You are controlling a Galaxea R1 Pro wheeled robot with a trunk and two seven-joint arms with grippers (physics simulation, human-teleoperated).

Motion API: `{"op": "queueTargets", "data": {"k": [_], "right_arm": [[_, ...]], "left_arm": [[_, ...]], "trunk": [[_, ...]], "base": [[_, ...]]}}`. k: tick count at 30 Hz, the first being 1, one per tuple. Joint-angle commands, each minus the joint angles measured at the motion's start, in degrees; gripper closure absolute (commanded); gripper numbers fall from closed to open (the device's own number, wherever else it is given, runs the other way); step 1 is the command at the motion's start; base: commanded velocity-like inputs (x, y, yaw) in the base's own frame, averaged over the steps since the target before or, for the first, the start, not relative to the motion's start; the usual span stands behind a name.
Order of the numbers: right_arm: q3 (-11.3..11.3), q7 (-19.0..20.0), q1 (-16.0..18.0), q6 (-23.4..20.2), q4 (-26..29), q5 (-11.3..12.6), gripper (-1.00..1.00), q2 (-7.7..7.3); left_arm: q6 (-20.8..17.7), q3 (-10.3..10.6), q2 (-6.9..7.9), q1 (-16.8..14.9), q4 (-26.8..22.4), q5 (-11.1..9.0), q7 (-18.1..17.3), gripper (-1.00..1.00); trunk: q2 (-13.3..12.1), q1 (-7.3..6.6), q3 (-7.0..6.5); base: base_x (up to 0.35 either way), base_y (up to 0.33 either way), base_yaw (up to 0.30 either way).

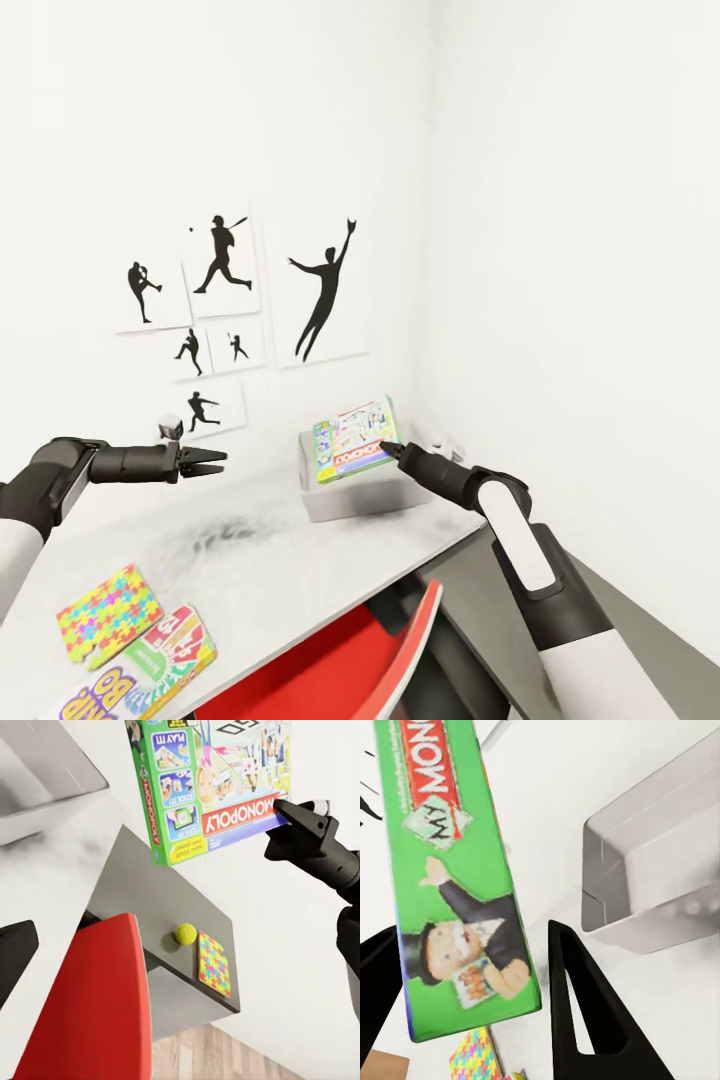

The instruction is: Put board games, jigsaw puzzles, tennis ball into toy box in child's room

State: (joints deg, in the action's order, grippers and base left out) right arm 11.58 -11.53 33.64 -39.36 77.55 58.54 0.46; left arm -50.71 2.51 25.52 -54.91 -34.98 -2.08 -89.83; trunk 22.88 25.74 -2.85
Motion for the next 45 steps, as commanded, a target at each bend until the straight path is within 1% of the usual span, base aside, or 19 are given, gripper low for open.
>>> {"op": "queueTargets", "data": {"k": [1,13,18,19,21,24,28,45], "right_arm": [[-0.01,-0.60,0.02,-0.10,0.08,0.61,1.00,0.01],[-0.14,-0.53,0.08,-0.10,0.15,0.61,1.00,-0.02],[-0.79,-0.51,0.03,-0.10,0.15,0.61,1.00,-0.02],[-0.84,-0.51,0.03,-0.10,0.15,0.61,1.00,-0.02],[-0.93,-0.51,0.03,-0.10,0.15,0.61,1.00,-0.02],[-1.00,-0.51,0.02,-0.10,0.15,0.61,1.00,-0.04],[-1.02,-0.51,0.02,-0.10,0.15,0.61,1.00,-0.10],[-1.03,-0.51,0.02,-0.10,0.15,0.61,1.00,-0.03]], "left_arm": [[-0.60,0.25,0.06,-0.02,0.01,-0.20,-0.17,-1.00],[-0.71,0.28,-0.28,-0.02,-0.13,-0.20,-0.17,-1.00],[-0.71,0.51,-0.49,-0.02,-0.22,-0.33,-0.17,-1.00],[-0.71,0.68,-0.52,-0.02,-0.23,-0.34,-0.17,-1.00],[-0.77,1.66,-0.81,-0.02,-0.25,-0.36,-0.17,-1.00],[-1.14,3.98,-1.68,-0.02,-0.26,-0.37,-0.17,-1.00],[-1.29,4.83,-2.07,-0.02,-0.26,-0.32,-0.17,-1.00],[-1.32,5.04,-2.14,-0.02,-0.26,-0.30,-0.17,-1.00]], "trunk": [[0.03,0.04,0.03],[0.03,0.04,0.03],[0.03,0.04,0.03],[0.03,0.04,0.03],[0.03,0.04,0.03],[0.03,0.04,0.03],[0.03,0.04,0.03],[0.03,0.04,0.03]], "base": [[0.152,0.090,0.000],[0.134,0.031,0.000],[0.026,0.001,0.000],[0.009,0.000,0.000],[0.036,0.000,0.000],[0.157,0.039,0.000],[0.143,0.041,0.000],[0.167,0.002,0.000]]}}
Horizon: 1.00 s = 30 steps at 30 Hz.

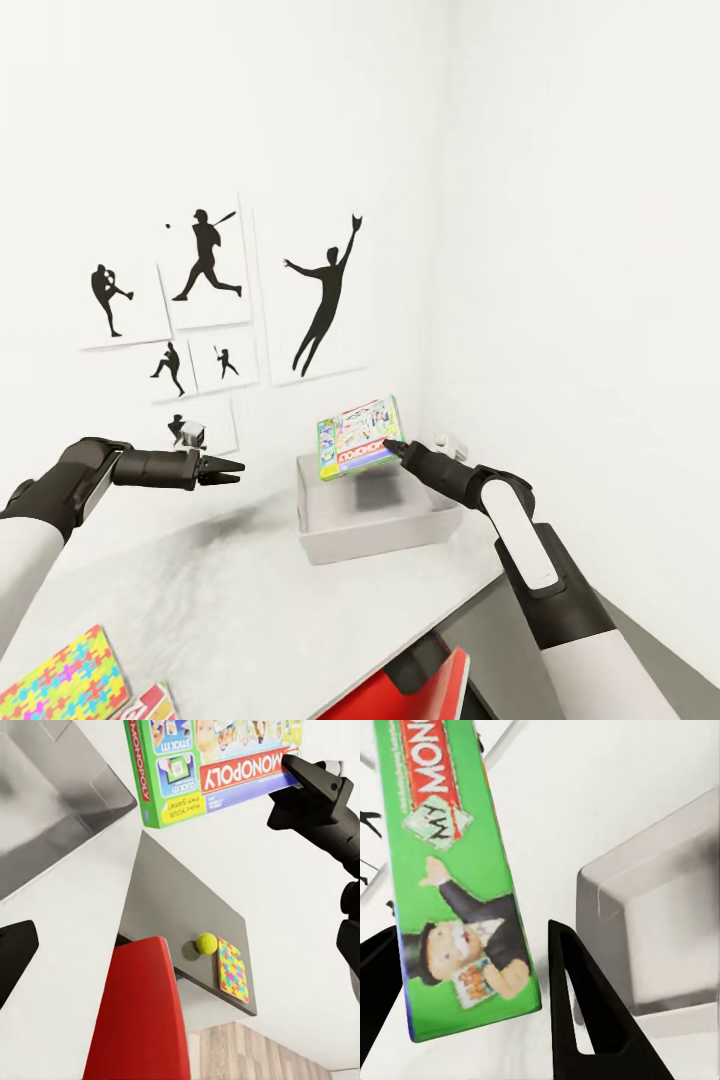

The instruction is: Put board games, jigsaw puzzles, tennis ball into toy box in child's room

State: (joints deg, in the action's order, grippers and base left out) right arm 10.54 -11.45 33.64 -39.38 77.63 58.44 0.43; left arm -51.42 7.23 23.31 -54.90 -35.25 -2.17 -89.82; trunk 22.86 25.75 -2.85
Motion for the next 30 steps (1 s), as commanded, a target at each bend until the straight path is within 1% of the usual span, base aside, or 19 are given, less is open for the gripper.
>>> {"op": "queueTargets", "data": {"k": [1,7,14,30], "right_arm": [[0.01,-0.59,0.02,-0.08,0.06,0.71,1.00,0.01],[0.01,-0.59,0.02,-0.08,0.06,0.72,1.00,0.01],[0.01,-0.59,0.02,-0.12,0.06,0.71,1.00,-0.07],[0.01,-0.52,0.02,-0.16,0.08,0.64,1.00,-0.11]], "left_arm": [[-0.61,0.32,0.07,-0.03,0.01,-0.24,-0.18,-1.00],[-0.61,0.33,0.07,-0.03,0.01,-0.28,-0.18,-1.00],[-0.61,0.33,0.07,-0.03,0.01,-0.31,-0.18,-1.00],[-0.66,0.24,0.07,-0.03,0.01,-0.42,-0.18,-1.00]], "trunk": [[0.06,0.03,0.03],[0.06,0.03,0.03],[0.06,0.03,0.03],[0.06,0.03,0.03]], "base": [[0.077,-0.026,0.000],[0.030,-0.018,0.000],[0.003,-0.095,0.000],[0.000,-0.004,0.000]]}}
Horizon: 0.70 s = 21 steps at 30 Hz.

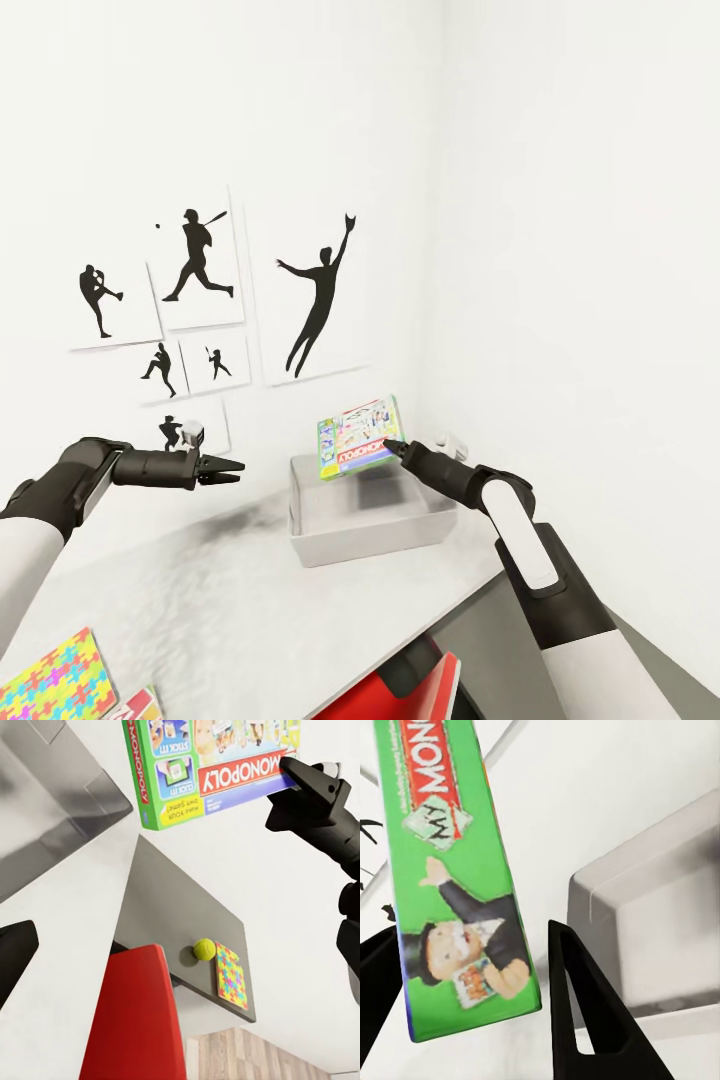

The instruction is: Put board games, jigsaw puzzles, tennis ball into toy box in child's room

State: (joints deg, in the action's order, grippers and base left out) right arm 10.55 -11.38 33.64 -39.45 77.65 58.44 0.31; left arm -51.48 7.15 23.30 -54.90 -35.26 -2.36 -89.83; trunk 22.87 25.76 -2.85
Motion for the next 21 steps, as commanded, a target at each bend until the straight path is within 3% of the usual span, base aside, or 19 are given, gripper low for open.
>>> {"op": "queueTargets", "data": {"k": [1,14,21], "right_arm": [[0.01,-0.59,0.02,-0.07,0.09,0.63,1.00,0.01],[-0.09,-0.64,0.02,-0.04,0.05,0.63,1.00,0.04],[-1.94,-0.72,0.17,-1.24,-0.16,0.77,1.00,0.10]], "left_arm": [[-0.62,0.32,0.07,-0.03,0.01,-0.19,-0.17,-1.00],[-0.59,0.11,0.13,-0.03,0.01,-0.34,-0.17,-1.00],[-0.80,0.03,0.27,-0.03,0.01,-0.45,-0.17,-1.00]], "trunk": [[0.05,0.02,0.03],[0.05,0.02,0.03],[0.05,0.02,0.03]], "base": [[0.000,0.000,0.000],[0.000,0.000,0.000],[0.000,0.000,0.000]]}}
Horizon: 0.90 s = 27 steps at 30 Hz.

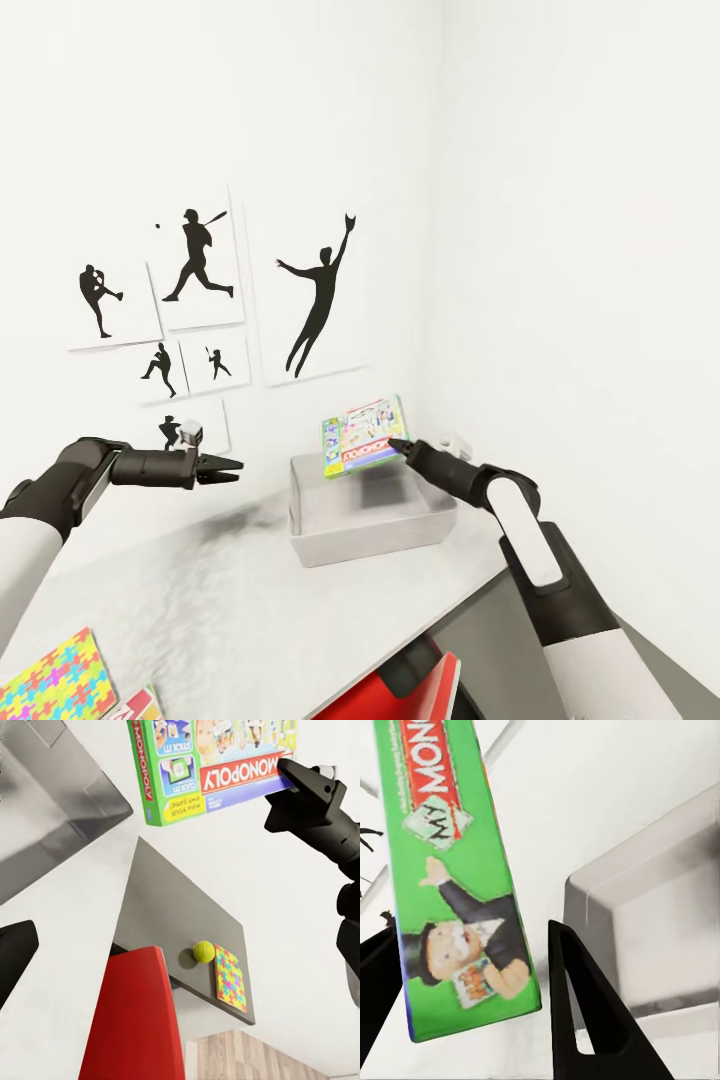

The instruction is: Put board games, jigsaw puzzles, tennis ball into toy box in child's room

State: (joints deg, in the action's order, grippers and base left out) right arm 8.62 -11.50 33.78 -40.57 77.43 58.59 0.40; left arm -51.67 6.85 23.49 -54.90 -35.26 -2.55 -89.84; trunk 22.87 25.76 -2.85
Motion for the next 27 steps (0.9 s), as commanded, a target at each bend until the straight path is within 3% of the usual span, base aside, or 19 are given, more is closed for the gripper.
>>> {"op": "queueTargets", "data": {"k": [1,4,7,10,12,14,19,22,27], "right_arm": [[-0.18,-0.63,0.15,-1.21,-0.01,0.67,1.00,0.04],[-0.78,-0.84,0.95,-3.66,-0.29,1.13,1.00,0.07],[-2.66,-2.52,4.22,-5.99,-2.11,1.72,1.00,0.08],[-4.11,-5.97,8.87,-7.88,-8.12,2.97,1.00,0.26],[-4.60,-7.76,13.27,-8.50,-15.30,5.52,1.00,0.36],[-4.98,-8.53,17.54,-8.81,-22.71,8.48,1.00,0.03],[-5.26,-9.05,24.16,-9.02,-32.88,10.82,1.00,-0.58],[-5.29,-9.11,26.92,-9.05,-38.02,11.19,1.00,-0.74],[-5.35,-9.07,28.31,-8.92,-40.39,11.33,1.00,-0.75]], "left_arm": [[-0.62,0.30,0.12,-0.03,0.01,-0.28,-0.16,-1.00],[-0.62,0.24,0.22,-0.03,0.01,-0.32,-0.16,-1.00],[-0.70,0.17,0.29,-0.05,0.01,-0.40,-0.16,-1.00],[-1.34,0.14,0.26,-0.04,0.01,-0.41,-0.16,-1.00],[-1.75,0.11,0.23,-0.03,0.01,-0.43,-0.16,-1.00],[-1.97,0.10,0.10,-0.03,0.01,-0.44,-0.16,-1.00],[-2.11,0.09,-0.08,-0.03,-0.02,-0.44,-0.16,-1.00],[-2.15,0.09,-0.10,-0.03,-0.06,-0.44,-0.16,-1.00],[-2.57,0.09,-0.11,-0.08,-0.16,-0.44,-0.16,-1.00]], "trunk": [[0.05,0.03,0.03],[0.05,0.03,0.03],[0.05,0.03,0.03],[0.05,0.03,0.03],[0.05,0.03,0.03],[0.05,0.03,0.03],[0.05,0.03,0.03],[0.05,0.03,0.03],[0.05,0.03,0.03]], "base": [[0.000,0.000,0.000],[0.000,0.000,0.000],[0.000,0.000,0.000],[0.000,0.000,0.000],[0.000,0.000,0.000],[0.000,0.000,0.000],[0.000,0.000,0.000],[0.000,0.000,0.000],[0.000,0.000,0.000]]}}
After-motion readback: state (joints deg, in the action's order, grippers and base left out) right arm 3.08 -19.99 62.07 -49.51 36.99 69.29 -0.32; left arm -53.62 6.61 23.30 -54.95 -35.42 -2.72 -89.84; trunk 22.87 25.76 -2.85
